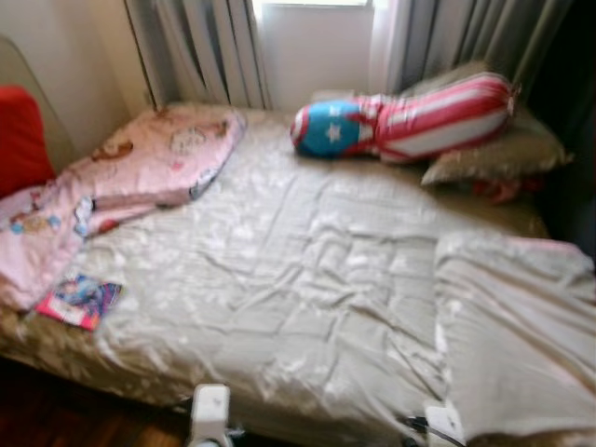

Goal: Clean up the room

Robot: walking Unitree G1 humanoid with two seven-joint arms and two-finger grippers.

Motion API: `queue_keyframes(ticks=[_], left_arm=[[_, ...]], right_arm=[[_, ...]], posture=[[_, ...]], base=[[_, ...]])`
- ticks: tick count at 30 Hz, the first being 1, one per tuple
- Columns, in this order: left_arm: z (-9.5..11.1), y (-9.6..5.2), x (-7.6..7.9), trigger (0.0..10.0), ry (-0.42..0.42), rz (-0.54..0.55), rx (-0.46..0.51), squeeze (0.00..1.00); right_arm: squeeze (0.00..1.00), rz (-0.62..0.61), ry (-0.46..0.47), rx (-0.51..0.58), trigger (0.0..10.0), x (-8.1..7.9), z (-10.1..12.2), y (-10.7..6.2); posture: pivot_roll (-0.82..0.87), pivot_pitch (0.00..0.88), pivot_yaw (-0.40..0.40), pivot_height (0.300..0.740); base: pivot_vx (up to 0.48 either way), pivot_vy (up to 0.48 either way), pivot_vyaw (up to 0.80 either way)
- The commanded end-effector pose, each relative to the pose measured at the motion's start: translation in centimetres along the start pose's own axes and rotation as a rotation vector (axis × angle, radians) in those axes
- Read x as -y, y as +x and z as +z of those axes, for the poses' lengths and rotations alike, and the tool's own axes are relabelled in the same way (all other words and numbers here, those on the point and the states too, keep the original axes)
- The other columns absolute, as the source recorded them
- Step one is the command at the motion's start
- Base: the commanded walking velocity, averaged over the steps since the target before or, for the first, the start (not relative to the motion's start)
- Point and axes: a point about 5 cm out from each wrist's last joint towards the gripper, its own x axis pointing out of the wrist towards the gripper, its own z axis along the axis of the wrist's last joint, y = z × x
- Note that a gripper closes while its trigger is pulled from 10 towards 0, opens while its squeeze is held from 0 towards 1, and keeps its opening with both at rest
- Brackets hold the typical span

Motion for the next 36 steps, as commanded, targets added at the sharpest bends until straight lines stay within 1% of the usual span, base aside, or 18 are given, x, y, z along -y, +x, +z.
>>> queue_keyframes(ticks=[1,3,5,10,36], left_arm=[[0.2,0.1,-0.5,10.0,0.015,0.022,-0.007,0.0],[0.2,0.1,-0.3,10.0,0.015,0.022,-0.007,0.0],[-0.1,0.0,-1.2,10.0,0.014,0.032,-0.01,0.0],[-0.1,0.0,-1.4,10.0,0.016,0.033,-0.012,0.0],[-0.1,0.0,-1.6,10.0,0.016,0.035,-0.011,0.0]], right_arm=[[0.0,0.015,-0.003,0.014,10.0,-0.6,0.6,0.1],[0.0,0.016,-0.006,0.012,10.0,-0.6,0.5,0.1],[0.0,0.016,-0.005,0.009,10.0,-0.7,0.5,0.1],[0.0,0.017,-0.007,0.006,10.0,-0.7,0.4,0.1],[0.0,0.016,-0.008,-0.003,10.0,-0.7,0.3,0.1]], posture=[[0.0,0.0,-0.017,0.74],[0.0,0.0,-0.018,0.74],[0.0,0.0,-0.018,0.74],[0.01,0.0,-0.02,0.74],[0.01,0.0,-0.021,0.74]], base=[[0.0,0.345,0.0],[0.0,0.349,0.0],[0.0,0.349,0.0],[0.0,0.348,0.0],[0.0,0.347,0.0]])
